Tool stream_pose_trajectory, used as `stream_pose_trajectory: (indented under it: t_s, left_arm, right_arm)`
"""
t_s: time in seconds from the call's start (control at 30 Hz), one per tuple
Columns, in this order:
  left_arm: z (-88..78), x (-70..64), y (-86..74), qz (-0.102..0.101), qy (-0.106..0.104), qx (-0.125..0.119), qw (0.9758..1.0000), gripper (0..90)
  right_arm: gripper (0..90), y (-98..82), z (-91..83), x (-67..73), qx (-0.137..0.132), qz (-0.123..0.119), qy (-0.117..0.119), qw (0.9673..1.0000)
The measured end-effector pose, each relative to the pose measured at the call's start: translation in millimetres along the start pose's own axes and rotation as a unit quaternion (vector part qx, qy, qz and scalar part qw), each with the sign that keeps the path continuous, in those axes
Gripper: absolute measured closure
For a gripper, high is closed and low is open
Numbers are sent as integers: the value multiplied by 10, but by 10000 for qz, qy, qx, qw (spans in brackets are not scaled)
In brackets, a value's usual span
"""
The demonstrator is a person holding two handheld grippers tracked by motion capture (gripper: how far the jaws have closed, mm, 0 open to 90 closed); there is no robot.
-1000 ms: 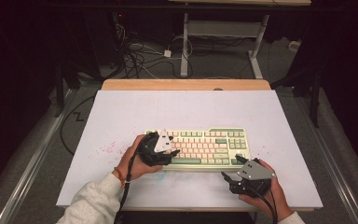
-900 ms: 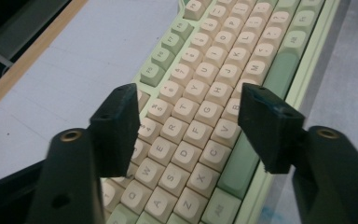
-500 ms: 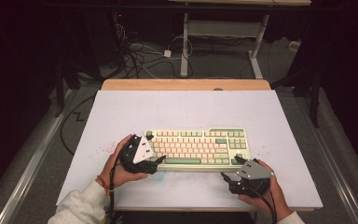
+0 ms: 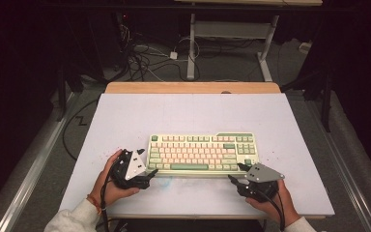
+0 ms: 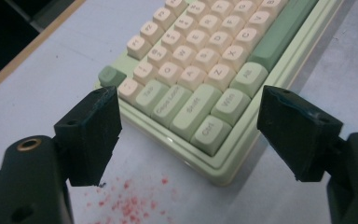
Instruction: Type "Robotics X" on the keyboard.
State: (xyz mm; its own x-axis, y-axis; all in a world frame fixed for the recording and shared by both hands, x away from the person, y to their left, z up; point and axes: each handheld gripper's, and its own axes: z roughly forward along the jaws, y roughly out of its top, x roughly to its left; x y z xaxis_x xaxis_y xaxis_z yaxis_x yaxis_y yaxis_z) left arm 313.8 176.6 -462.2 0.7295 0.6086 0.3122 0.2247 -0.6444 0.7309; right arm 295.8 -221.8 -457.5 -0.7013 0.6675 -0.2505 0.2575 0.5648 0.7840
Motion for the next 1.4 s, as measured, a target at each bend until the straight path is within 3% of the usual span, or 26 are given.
stream_pose_trajectory:
  t_s: [0.13,0.2,0.4,0.63,1.03,1.4]
  left_arm:
    - [-54,-26,-85,-39,14,62,10000,204]
    - [-72,-32,-118,-110,0,66,9999,204]
    - [-54,-82,-151,-15,-46,180,9998,203]
    - [-43,-78,-141,-68,-22,170,9998,204]
    - [-37,-63,-165,-101,-84,228,9997,204]
    - [-22,-66,-165,-67,-130,275,9995,204]
  right_arm:
    - [683,53,17,-50,-45,114,147,9998]
    - [769,74,38,-81,-63,118,333,9994]
    - [894,161,134,-150,59,97,444,9989]
    - [900,372,336,-194,244,-7,359,9991]
    - [900,710,748,-237,389,-37,411,9984]
    - [900,779,1003,-160,646,-133,436,9969]
